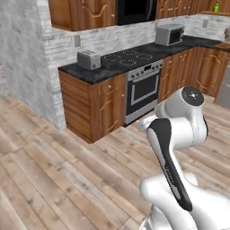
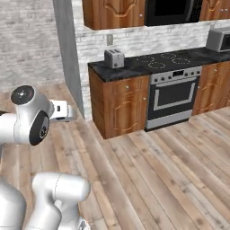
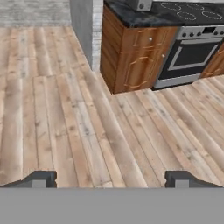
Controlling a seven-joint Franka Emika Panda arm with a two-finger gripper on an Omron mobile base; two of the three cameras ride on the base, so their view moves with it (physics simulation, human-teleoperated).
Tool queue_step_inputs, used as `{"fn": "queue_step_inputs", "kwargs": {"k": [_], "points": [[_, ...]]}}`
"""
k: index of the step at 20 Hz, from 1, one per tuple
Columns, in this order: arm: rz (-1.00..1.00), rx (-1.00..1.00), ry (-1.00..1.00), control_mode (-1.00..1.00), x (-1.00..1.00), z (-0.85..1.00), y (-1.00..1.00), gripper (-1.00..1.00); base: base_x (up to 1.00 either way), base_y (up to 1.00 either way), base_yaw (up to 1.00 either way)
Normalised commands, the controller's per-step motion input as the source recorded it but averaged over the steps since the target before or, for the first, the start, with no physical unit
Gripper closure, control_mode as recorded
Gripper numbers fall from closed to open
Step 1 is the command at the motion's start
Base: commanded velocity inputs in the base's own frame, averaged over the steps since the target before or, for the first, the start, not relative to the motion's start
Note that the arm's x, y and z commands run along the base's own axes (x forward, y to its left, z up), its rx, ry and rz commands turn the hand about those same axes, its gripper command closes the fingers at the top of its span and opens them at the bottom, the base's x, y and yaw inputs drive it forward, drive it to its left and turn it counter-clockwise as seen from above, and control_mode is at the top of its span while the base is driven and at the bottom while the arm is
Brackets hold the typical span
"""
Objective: Move the cutting board and knife to the sink. Then move spray from the cabinet to the counter.
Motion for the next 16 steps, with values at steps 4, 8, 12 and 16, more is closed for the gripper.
{"fn": "queue_step_inputs", "kwargs": {"k": [4, 8, 12, 16], "points": [[0.0, 0.0, 0.0, 1.0, 0.0, 0.0, 0.0, -1.0, 0.78, -0.88, -0.1], [0.0, 0.0, 0.0, 1.0, 0.0, 0.0, 0.0, -1.0, 1.0, -0.73, -0.09], [0.0, 0.0, 0.0, 1.0, 0.0, 0.0, 0.0, -1.0, 1.0, -0.75, -0.07], [0.0, 0.0, 0.0, 1.0, 0.0, 0.0, 0.0, -1.0, 1.0, -0.89, -0.15]]}}
